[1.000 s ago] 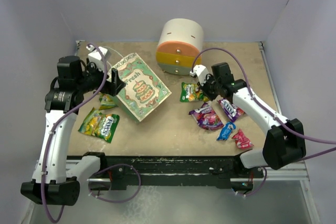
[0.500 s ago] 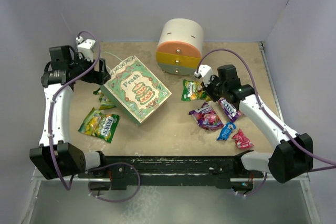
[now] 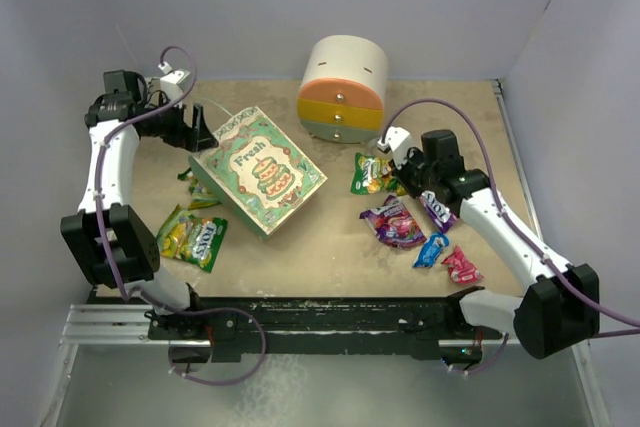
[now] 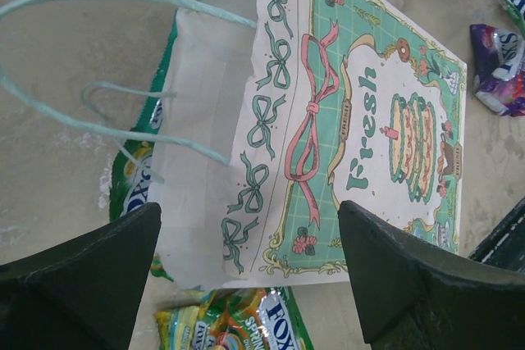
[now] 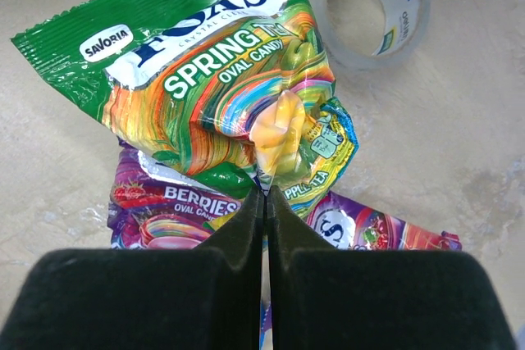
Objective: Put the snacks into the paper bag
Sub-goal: Adjust the paper bag at the center of the board.
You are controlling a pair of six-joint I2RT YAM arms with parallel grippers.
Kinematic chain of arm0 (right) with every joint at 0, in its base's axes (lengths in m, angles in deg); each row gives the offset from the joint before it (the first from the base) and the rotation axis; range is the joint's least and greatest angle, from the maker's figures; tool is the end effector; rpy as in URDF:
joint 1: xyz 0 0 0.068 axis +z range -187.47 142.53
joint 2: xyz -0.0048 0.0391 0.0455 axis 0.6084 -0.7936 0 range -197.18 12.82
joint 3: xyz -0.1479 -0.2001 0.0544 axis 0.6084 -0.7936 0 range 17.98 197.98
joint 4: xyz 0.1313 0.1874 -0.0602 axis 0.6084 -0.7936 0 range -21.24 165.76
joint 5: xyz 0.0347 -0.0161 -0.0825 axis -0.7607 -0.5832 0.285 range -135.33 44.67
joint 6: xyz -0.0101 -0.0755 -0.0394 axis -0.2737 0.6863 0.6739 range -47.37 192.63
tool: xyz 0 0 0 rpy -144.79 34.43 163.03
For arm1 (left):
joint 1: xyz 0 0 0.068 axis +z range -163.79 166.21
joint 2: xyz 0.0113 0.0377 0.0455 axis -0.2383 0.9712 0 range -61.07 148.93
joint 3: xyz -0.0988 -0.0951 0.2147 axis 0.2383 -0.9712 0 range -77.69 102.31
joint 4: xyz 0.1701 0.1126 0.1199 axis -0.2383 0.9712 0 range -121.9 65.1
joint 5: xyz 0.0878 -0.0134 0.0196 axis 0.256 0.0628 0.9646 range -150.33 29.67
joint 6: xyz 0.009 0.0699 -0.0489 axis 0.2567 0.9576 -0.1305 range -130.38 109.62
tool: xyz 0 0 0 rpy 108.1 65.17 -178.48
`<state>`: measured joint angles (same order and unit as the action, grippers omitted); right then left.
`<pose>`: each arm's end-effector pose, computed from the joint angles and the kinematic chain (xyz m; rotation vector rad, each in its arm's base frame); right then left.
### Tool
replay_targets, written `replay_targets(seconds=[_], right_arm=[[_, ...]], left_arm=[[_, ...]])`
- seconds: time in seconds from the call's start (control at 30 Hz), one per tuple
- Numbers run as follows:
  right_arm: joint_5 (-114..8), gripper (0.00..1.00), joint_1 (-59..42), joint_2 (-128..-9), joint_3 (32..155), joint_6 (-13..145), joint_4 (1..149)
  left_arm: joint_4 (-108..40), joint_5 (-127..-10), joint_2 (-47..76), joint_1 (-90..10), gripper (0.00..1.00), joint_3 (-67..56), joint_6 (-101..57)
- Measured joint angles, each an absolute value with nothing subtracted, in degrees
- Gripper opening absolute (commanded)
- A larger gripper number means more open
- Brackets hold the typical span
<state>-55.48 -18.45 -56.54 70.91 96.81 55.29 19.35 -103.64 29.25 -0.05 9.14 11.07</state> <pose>0.2590 0.1035 0.2497 -0.9027 2.0140 0.1459 0.3207 0.0250 0.3000 0.4380 2.2433 -0.6404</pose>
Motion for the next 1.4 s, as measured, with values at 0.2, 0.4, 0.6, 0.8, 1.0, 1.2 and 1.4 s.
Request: replay_targets(seconds=[0.2, 0.4, 0.6, 0.8, 1.0, 1.2, 1.4], right_arm=[[-55.5, 0.0, -19.1, -56.1, 70.6, 96.8, 56.8], [-55.6, 0.0, -20.0, -56.1, 70.0, 96.6, 56.8], [-56.2, 0.0, -21.1, -56.0, 70.0, 96.5, 56.8], [-56.9, 0.0, -21.8, -56.0, 70.0, 96.5, 56.8], [-57.1, 0.0, -23.0, -54.9, 69.9, 96.3, 56.8], [-57.7, 0.0, -25.2, -52.8, 69.9, 96.0, 56.8], [-58.4, 0.0, -27.1, -52.2, 69.9, 95.5, 56.6]], left_arm=[[21.5, -110.2, 33.1, 0.0, 0.69, 10.0, 12.4], [22.8, -113.8, 34.7, -0.5, 0.61, 10.0, 13.0], [22.8, -114.2, 34.8, -2.3, 0.45, 9.8, 13.3], [22.5, -114.3, 34.3, -5.1, 0.2, 8.7, 13.4], [22.5, -113.7, 30.6, -10.3, 0.0, 7.9, 12.3], [22.6, -109.3, 23.0, -16.2, 0.0, 11.5, 9.7], [19.7, -102.5, 16.2, -21.0, 0.0, 16.9, 6.5]])
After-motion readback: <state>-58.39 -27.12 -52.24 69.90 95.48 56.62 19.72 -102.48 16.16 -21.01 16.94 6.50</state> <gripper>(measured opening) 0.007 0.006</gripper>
